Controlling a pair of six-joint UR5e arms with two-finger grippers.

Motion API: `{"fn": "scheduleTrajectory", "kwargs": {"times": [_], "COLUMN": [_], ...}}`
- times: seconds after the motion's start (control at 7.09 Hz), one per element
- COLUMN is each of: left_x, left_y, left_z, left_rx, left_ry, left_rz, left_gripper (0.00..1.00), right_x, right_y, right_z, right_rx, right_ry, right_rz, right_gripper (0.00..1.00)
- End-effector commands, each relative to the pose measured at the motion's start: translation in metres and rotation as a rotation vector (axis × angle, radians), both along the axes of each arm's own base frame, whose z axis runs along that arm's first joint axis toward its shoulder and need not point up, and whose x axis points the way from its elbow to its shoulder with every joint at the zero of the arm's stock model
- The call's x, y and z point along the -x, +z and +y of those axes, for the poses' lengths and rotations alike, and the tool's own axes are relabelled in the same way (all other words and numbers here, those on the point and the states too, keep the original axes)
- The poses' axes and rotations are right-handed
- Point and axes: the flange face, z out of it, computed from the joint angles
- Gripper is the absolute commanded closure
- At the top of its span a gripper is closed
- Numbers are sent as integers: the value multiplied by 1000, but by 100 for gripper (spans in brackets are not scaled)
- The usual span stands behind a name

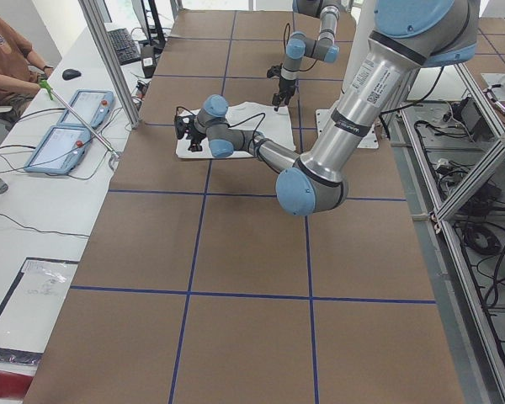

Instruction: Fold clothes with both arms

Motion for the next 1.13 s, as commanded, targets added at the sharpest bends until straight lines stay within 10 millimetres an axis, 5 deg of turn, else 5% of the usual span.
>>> {"fn": "scheduleTrajectory", "kwargs": {"times": [0.0, 0.14, 0.56, 0.99], "left_x": [-1, -1, 0, 2], "left_y": [1, 1, 1, -5], "left_z": [1, 1, 0, 2], "left_rx": [0, 1, 2, -3], "left_ry": [2, 1, -1, -2], "left_rz": [0, 0, 1, 8], "left_gripper": [47, 47, 47, 47], "right_x": [0, 0, 0, -3], "right_y": [1, 2, -2, -7], "right_z": [1, 1, 0, -1], "right_rx": [1, 15, 25, 25], "right_ry": [2, 18, 37, 42], "right_rz": [4, 2, -6, -20], "right_gripper": [34, 59, 100, 100]}}
